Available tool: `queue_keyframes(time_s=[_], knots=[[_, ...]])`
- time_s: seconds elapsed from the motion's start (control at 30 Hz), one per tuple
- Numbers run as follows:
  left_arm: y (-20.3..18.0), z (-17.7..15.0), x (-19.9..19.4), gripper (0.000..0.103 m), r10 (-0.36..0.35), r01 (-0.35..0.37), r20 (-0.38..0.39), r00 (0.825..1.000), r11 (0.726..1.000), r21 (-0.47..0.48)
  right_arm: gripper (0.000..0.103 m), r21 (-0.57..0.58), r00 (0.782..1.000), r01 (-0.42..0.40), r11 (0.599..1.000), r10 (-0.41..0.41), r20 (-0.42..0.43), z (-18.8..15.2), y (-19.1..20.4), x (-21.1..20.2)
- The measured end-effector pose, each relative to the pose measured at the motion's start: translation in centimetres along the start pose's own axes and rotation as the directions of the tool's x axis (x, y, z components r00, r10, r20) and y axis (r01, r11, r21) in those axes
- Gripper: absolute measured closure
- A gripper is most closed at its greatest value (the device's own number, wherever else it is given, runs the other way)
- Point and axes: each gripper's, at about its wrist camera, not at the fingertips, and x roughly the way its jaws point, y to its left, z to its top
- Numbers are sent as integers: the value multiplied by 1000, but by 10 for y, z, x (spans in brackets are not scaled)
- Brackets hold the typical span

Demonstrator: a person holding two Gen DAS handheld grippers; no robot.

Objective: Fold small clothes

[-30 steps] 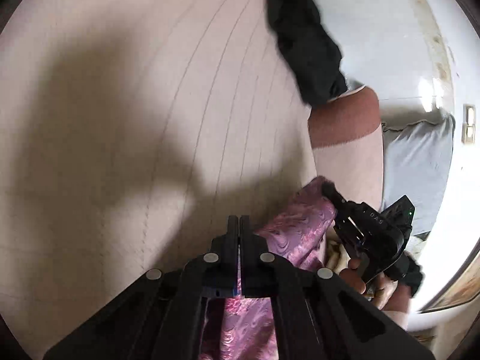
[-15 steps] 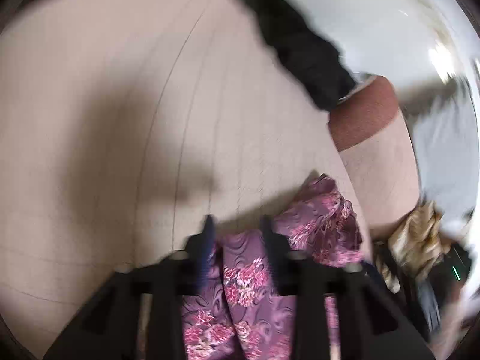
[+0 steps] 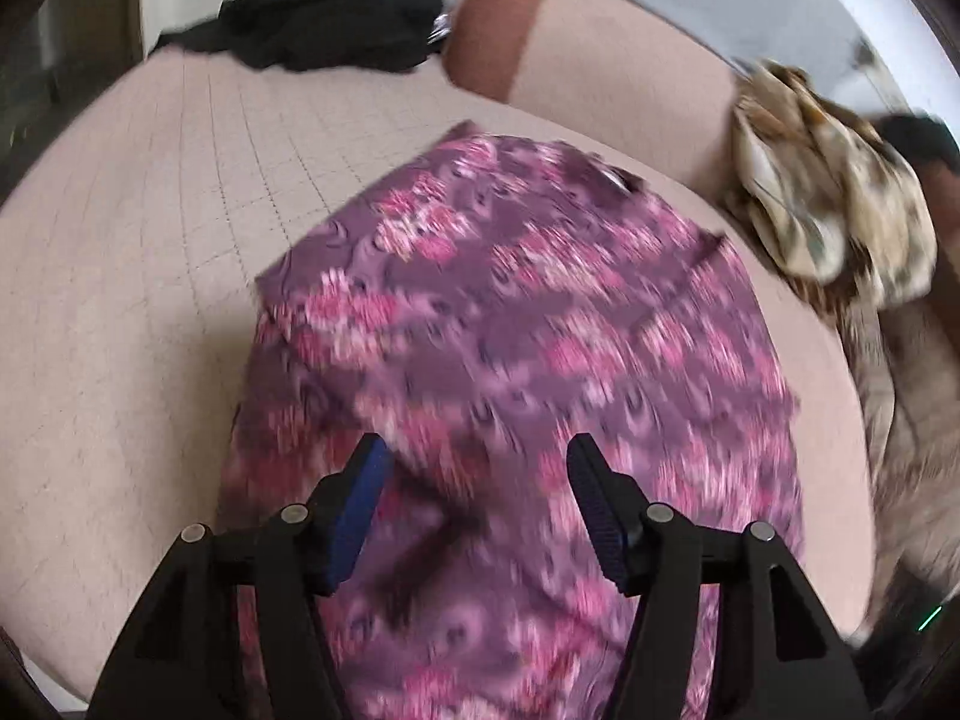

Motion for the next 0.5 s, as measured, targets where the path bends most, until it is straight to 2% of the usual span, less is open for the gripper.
queue_keyframes(time_s=[0.1,0.13,0.17,0.23,0.3,0.33,0.37,0.4,0.43,0.5], knots=[[3,-41,-16,40,-37,37,26,999,999,13,92,-51,996,-19,999,23,89,-9,6,-33],[3,-52,-20,40,-37,37,26,999,999,18,92,-14,995,-51,999,52,85,-17,-2,-34],[4,-61,-22,40,-30,29,22,999,999,25,92,17,998,-40,999,39,46,-23,-9,-26],[4,-72,-25,40,-10,9,19,1000,999,43,90,19,999,34,999,-33,-26,-30,-10,-6],[-1,-71,-32,40,-5,3,33,999,998,60,88,18,1000,6,1000,-6,26,-27,-5,-18],[-2,-69,-40,39,-12,9,48,999,998,58,73,9,997,-27,1000,26,69,-26,-4,-32],[-2,-66,-46,34,-24,20,65,998,999,51,45,2,994,-44,999,43,103,-25,-3,-41],[-2,-61,-53,26,-30,27,86,996,999,44,34,-1,990,-47,999,47,131,-25,-3,-48],[-2,-57,-56,23,-26,22,100,995,999,40,30,-5,987,-47,999,47,156,-26,-3,-56],[-2,-46,-60,21,14,-20,118,993,999,51,30,-14,984,-58,998,60,169,-23,-3,-59]])
